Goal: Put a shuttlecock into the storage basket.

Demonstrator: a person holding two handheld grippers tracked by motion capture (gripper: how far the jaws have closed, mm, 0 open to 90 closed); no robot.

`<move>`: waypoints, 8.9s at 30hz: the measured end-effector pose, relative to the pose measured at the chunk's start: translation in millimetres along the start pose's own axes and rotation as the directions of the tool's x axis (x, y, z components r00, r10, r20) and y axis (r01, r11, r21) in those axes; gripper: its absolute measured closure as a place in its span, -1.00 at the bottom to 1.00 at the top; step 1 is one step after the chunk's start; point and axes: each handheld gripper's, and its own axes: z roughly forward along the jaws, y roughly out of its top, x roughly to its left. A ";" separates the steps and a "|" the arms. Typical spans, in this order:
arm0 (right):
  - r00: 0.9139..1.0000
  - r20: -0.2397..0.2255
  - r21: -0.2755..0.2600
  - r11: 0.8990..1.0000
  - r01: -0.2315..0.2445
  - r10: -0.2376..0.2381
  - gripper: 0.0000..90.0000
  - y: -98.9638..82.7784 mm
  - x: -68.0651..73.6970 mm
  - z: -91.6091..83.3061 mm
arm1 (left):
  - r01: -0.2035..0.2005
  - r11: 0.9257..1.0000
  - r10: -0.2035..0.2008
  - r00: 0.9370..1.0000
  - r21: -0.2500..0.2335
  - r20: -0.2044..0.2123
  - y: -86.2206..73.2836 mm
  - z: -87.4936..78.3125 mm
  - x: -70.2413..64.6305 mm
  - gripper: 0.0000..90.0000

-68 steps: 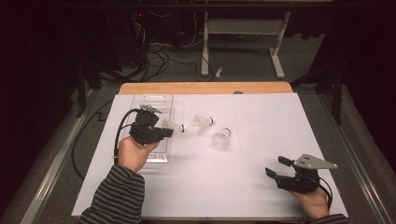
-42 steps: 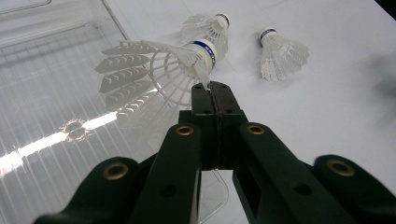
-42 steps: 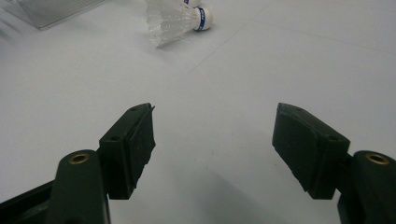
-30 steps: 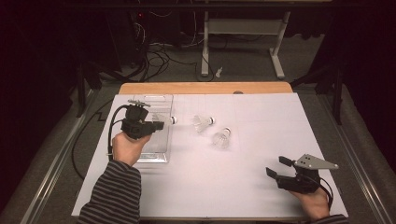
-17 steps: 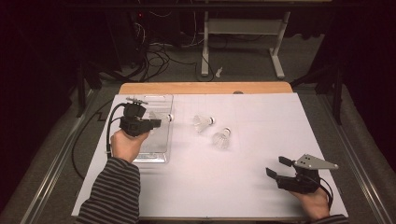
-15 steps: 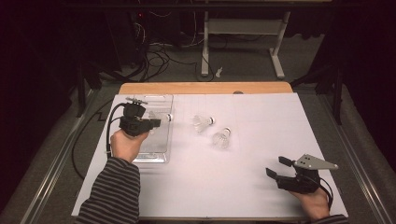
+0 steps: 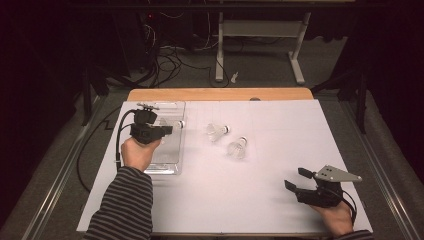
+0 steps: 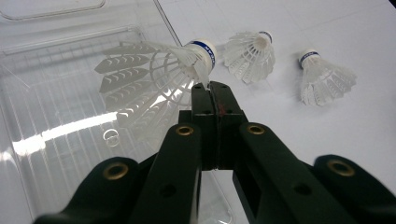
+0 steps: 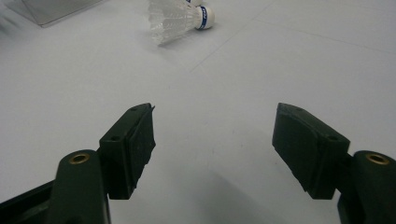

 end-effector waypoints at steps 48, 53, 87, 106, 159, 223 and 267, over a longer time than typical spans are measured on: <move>1.000 -0.007 0.005 1.000 -0.003 0.003 -0.33 -0.6 -0.2 0.2 | 0.080 0.994 -0.073 0.993 0.075 -0.091 16.0 41.4 27.5 0.99; 1.000 -0.006 0.002 1.000 -0.003 0.003 -0.33 -0.5 -0.3 -0.2 | 0.076 0.993 -0.069 0.993 0.085 -0.092 16.2 45.2 26.7 0.99; 1.000 -0.001 0.001 1.000 -0.004 0.004 -0.33 -0.5 0.2 -1.0 | 0.031 0.997 -0.026 0.997 0.072 -0.072 10.4 23.6 8.8 0.17; 1.000 0.002 -0.002 1.000 -0.005 0.005 -0.33 -0.7 0.2 -1.4 | -0.025 0.999 0.027 0.997 0.030 -0.079 -6.1 8.2 -7.5 -0.12; 1.000 0.008 -0.004 1.000 -0.008 0.008 -0.33 -1.0 1.2 -1.9 | -0.097 0.990 0.093 0.995 -0.106 -0.046 -54.1 -20.5 -26.8 -0.16; 1.000 0.019 0.000 1.000 -0.014 0.014 -0.33 -1.9 1.4 -2.4 | -0.138 0.986 0.139 0.990 -0.093 0.011 -87.4 -10.2 -51.2 -0.12; 1.000 0.013 -0.002 1.000 -0.004 0.004 -0.33 -2.1 1.0 -2.5 | -0.152 0.987 0.157 0.984 -0.058 0.082 -52.2 30.0 -69.2 -0.05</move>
